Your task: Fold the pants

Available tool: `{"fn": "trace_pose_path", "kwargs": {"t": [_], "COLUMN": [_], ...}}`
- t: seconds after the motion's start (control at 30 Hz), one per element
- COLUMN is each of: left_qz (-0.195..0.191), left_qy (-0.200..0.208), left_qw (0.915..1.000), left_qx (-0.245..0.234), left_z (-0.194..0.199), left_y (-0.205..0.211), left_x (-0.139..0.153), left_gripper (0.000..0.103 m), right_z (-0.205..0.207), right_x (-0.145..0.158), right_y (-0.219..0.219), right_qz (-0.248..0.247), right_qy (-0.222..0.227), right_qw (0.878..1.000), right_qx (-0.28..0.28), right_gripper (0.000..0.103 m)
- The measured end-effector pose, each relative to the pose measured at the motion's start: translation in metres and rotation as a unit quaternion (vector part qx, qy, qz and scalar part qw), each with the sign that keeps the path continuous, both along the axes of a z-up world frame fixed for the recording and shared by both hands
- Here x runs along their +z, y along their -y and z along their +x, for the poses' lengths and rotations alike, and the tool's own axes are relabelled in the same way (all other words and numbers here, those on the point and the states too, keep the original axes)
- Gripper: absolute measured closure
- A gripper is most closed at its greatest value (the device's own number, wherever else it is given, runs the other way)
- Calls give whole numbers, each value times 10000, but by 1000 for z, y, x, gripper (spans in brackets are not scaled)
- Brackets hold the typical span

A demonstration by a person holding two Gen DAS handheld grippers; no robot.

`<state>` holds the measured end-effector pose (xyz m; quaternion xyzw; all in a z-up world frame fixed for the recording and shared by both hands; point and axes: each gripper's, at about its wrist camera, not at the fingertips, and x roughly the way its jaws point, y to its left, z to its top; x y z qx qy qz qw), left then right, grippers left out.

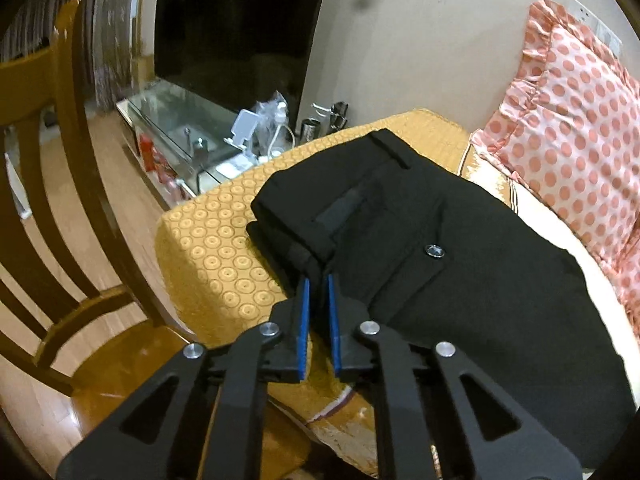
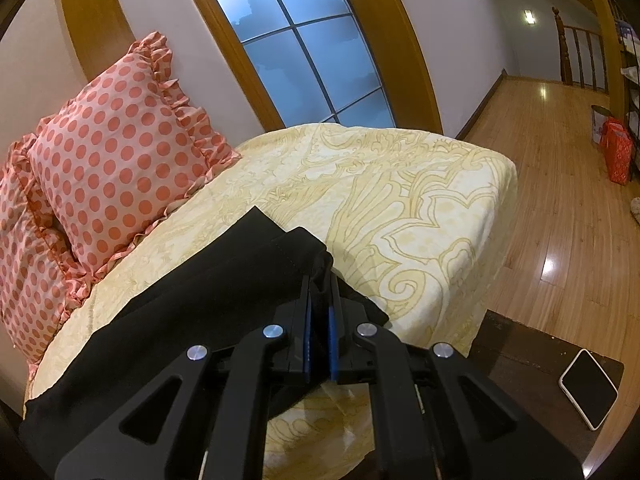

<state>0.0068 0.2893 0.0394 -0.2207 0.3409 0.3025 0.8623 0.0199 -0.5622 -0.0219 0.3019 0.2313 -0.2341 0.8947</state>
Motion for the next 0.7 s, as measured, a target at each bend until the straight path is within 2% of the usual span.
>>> {"fn": "trace_pose_path", "kwargs": {"t": [0.07,0.13,0.2,0.27,0.3,0.33,0.4,0.43,0.47,0.53,0.6,0.67,0.7], "left_qz": [187,474,835,1084,1191,1238,1234,1184,1166,1177,1232,1189,1121], "left_qy": [-22,50,167,228,260,305,380,402,402,364,313,218,186], "left_qw": [9998,9988,9963,9938,9924,9911,9877,9836,9806,9685,9558,9429,9391], "left_qx": [88,133,134,-20,-186,-390,-881,-1300,-1526,-2165,-2652,-3103,-3244], "left_z": [-4,-13,-19,-19,-16,-11,2,13,19,37,51,64,69], "left_y": [7,16,32,50,63,76,103,125,138,176,209,242,251], "left_x": [10,24,41,54,61,65,70,70,69,63,55,42,37], "left_gripper": [83,65,54,47,44,42,41,40,39,39,39,39,39], "right_z": [0,-2,-7,-13,-17,-21,-23,-20,-14,9,38,71,83], "right_x": [1,3,6,12,17,23,35,43,50,63,68,65,60], "right_y": [-1,-1,0,1,2,2,2,2,1,-1,-6,-11,-13], "right_qz": [-72,-94,-107,-300,-424,-602,-904,-1070,-1148,-1363,-1648,-1919,-2003], "right_qy": [-48,-87,-79,-160,-164,-94,-60,13,67,62,-115,-484,-676], "right_qw": [10000,9999,9999,9994,9988,9979,9956,9941,9934,9898,9827,9729,9683], "right_qx": [37,71,80,-66,-155,-224,-248,-177,-30,411,834,1198,1333], "right_gripper": [97,92,86,68,53,45,45,45,45,46,48,49,49]}}
